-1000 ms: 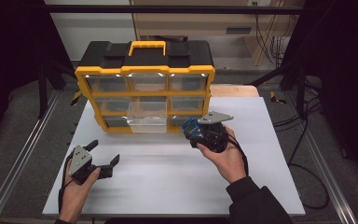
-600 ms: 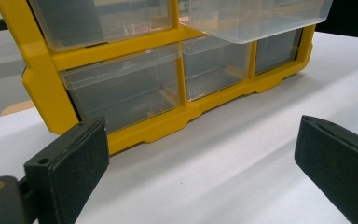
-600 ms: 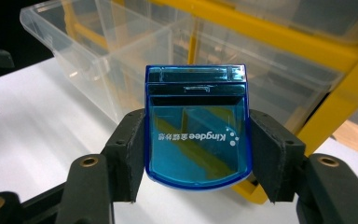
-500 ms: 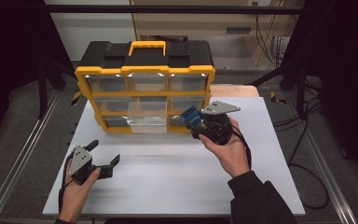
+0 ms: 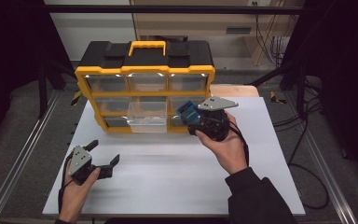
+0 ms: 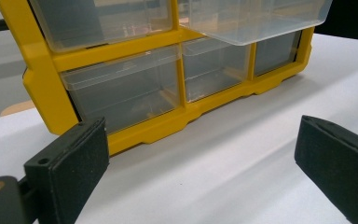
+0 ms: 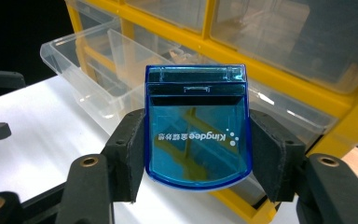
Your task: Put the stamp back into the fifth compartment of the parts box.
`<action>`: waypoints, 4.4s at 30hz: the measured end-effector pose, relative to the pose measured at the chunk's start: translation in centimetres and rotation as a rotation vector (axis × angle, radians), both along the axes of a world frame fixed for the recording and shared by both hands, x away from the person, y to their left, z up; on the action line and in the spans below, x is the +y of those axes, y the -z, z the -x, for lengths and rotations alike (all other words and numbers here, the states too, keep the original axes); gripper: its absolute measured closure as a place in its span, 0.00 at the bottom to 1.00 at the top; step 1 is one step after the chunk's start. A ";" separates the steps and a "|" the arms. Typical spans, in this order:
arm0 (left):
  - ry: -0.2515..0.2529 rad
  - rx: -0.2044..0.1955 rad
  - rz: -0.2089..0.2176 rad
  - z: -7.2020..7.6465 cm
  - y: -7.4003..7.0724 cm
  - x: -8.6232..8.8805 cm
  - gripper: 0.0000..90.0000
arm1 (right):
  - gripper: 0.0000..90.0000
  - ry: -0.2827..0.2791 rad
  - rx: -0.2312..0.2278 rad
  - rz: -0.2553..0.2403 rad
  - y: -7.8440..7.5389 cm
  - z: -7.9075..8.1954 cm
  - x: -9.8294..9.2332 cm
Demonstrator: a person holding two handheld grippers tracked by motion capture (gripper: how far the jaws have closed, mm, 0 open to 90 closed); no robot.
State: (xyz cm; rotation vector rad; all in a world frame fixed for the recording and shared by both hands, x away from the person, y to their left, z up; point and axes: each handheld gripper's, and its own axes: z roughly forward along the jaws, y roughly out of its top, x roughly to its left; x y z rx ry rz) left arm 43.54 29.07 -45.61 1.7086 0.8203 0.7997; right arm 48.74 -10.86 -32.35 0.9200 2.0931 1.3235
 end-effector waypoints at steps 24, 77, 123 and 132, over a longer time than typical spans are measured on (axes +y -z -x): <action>-0.001 -0.003 0.012 0.1 -0.1 0.2 0.03 | 0.46 -0.046 -0.049 0.058 -3.2 -0.9 3.2; -0.001 -0.001 0.022 0.2 -0.2 0.2 0.03 | 0.46 -0.112 -0.096 0.151 -5.0 -2.4 7.1; 0.001 0.000 0.027 0.1 -0.2 0.3 0.03 | 0.46 -0.145 -0.089 0.233 -4.4 -3.1 9.3; 0.002 -0.001 0.027 0.1 -0.2 0.3 0.03 | 0.46 -0.145 -0.085 0.237 -4.2 -3.1 9.5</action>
